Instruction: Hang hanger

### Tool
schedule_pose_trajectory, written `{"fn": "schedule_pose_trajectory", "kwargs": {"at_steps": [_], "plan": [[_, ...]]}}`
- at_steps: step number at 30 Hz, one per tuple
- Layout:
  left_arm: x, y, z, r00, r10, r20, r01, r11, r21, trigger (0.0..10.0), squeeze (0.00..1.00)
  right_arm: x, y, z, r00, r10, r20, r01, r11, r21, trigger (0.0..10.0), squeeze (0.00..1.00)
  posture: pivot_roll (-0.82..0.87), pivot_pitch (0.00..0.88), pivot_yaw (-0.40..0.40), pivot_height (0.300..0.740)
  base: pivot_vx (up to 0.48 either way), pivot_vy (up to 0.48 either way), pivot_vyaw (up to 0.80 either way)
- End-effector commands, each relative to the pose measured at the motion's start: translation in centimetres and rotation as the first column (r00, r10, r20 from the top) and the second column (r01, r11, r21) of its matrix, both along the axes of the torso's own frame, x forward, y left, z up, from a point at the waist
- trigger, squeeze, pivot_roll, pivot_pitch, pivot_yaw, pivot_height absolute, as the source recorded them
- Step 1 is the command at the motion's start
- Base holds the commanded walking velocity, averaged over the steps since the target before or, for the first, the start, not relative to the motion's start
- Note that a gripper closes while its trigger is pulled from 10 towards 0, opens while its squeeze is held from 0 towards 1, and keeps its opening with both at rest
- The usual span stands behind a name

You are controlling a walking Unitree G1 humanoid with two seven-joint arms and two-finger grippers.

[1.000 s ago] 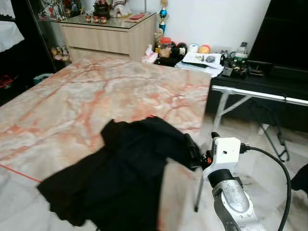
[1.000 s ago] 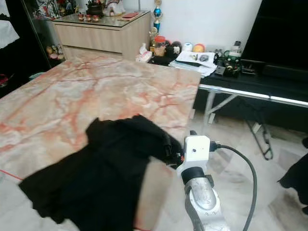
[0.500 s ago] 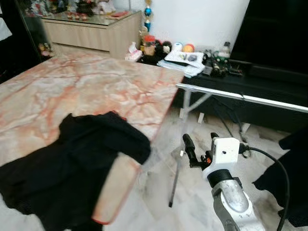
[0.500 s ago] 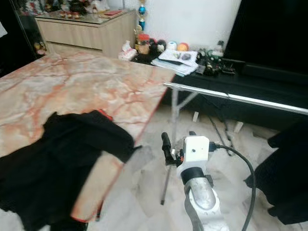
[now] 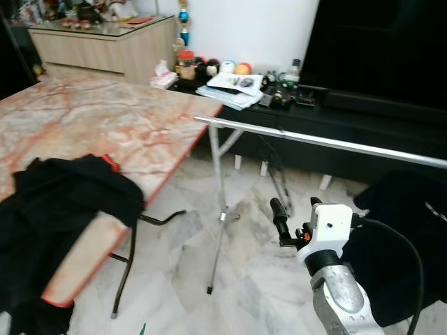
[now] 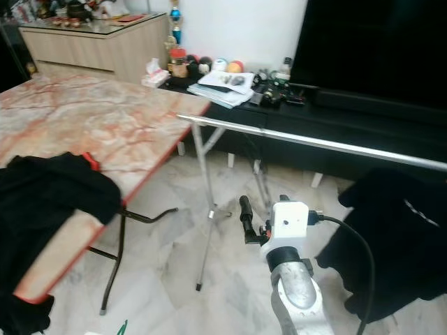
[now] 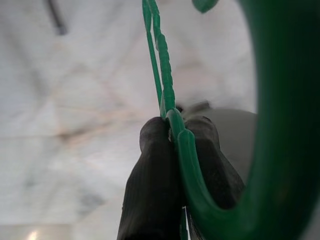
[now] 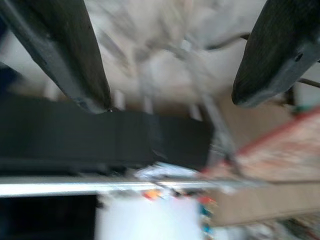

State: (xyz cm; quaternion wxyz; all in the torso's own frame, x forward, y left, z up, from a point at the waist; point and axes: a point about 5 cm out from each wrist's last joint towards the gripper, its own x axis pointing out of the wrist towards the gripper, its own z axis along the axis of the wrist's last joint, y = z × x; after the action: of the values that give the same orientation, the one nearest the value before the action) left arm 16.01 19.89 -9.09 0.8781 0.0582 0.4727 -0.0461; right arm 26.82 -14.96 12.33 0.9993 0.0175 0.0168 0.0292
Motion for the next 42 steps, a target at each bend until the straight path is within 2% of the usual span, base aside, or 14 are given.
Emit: {"fn": "schedule_pose_trajectory", "kwargs": {"at_steps": [1,7,8,9,12,15,16,18,20,22,24,30,33,42], "plan": [[-0.5,1.0,-0.1,1.000,0.005,-0.025,-0.005,1.000,0.027,10.0,0.00,-0.1,-0.4,-1.1,0.999,-0.025,-0.039,0.028,0.997,0.070,10.0,0.00,0.03,0.063,0.038,0.740,0.000,-0.480,0.00],[-0.5,0.9,-0.1,0.999,0.024,-0.023,-0.024,1.000,0.019,10.0,0.00,-1.3,-3.0,-7.0,0.960,-0.127,-0.249,0.157,0.982,0.107,10.0,0.00,0.03,0.063,0.034,0.740,0.000,-0.080,0.00],[-0.5,0.9,-0.1,0.999,0.024,-0.023,-0.024,1.000,0.019,10.0,0.00,-1.3,-3.0,-7.0,0.960,-0.127,-0.249,0.157,0.982,0.107,10.0,0.00,0.03,0.063,0.034,0.740,0.000,0.000,0.00],[-0.5,0.8,-0.1,0.999,0.026,-0.022,-0.025,0.999,0.019,10.0,0.00,-1.7,-3.7,-8.9,0.938,-0.143,-0.316,0.184,0.977,0.105,10.0,0.00,0.02,0.062,0.035,0.740,0.000,0.000,0.00],[-0.4,0.8,-0.1,0.999,0.028,-0.021,-0.028,0.999,0.019,10.0,0.00,-2.3,-4.3,-11.3,0.905,-0.153,-0.396,0.209,0.973,0.102,10.0,0.00,0.02,0.062,0.035,0.740,0.000,0.000,0.00],[-0.4,0.8,-0.1,0.999,0.035,-0.018,-0.034,0.999,0.018,10.0,0.00,-2.9,-4.6,-13.9,0.858,-0.155,-0.489,0.246,0.961,0.129,10.0,0.00,0.02,0.060,0.034,0.740,0.000,0.000,0.00],[-0.3,0.7,-0.1,0.999,0.036,-0.014,-0.036,0.999,0.017,10.0,0.00,-3.4,-4.7,-15.4,0.816,-0.165,-0.555,0.269,0.957,0.110,10.0,0.00,0.02,0.060,0.034,0.740,0.000,0.000,0.00],[-0.2,0.7,0.0,0.999,0.035,-0.013,-0.035,0.999,0.017,10.0,0.00,-3.8,-4.7,-16.3,0.785,-0.176,-0.594,0.275,0.958,0.081,10.0,0.00,0.02,0.057,0.034,0.740,0.000,0.000,0.00],[-0.2,0.5,-0.1,0.999,0.035,-0.012,-0.035,0.999,0.015,10.0,0.00,-4.8,-5.0,-17.7,0.724,-0.207,-0.658,0.343,0.936,0.083,10.0,0.00,0.02,0.055,0.034,0.740,0.000,0.000,0.00],[-0.2,0.5,-0.1,0.999,0.036,-0.012,-0.035,0.999,0.015,10.0,0.00,-5.0,-5.0,-17.9,0.714,-0.208,-0.668,0.353,0.932,0.087,10.0,0.00,0.02,0.057,0.035,0.740,0.000,0.000,0.00],[-0.2,0.4,-0.1,0.999,0.044,-0.010,-0.044,0.999,0.004,10.0,0.00,-6.4,-4.6,-19.2,0.655,-0.202,-0.728,0.331,0.943,0.036,10.0,0.00,0.02,0.058,0.030,0.740,0.000,0.000,0.00],[-0.4,0.3,-0.2,0.998,0.059,-0.008,-0.059,0.998,0.003,10.0,0.00,-7.6,-4.1,-20.1,0.622,-0.192,-0.759,0.361,0.931,0.060,10.0,0.00,0.04,0.057,0.021,0.740,0.000,0.000,-0.08],[-0.7,0.6,-0.2,0.998,0.067,-0.014,-0.067,0.998,0.009,10.0,0.00,-8.1,-4.0,-20.4,0.614,-0.196,-0.764,0.411,0.906,0.098,10.0,0.00,0.03,0.060,0.025,0.740,0.000,0.000,-0.77],[-1.2,0.8,-0.4,0.999,0.039,-0.032,-0.039,0.999,0.023,10.0,0.00,-9.2,-4.0,-20.9,0.611,-0.191,-0.768,0.418,0.902,0.108,10.0,0.00,0.03,0.058,0.026,0.740,0.000,0.000,-0.49]]}}
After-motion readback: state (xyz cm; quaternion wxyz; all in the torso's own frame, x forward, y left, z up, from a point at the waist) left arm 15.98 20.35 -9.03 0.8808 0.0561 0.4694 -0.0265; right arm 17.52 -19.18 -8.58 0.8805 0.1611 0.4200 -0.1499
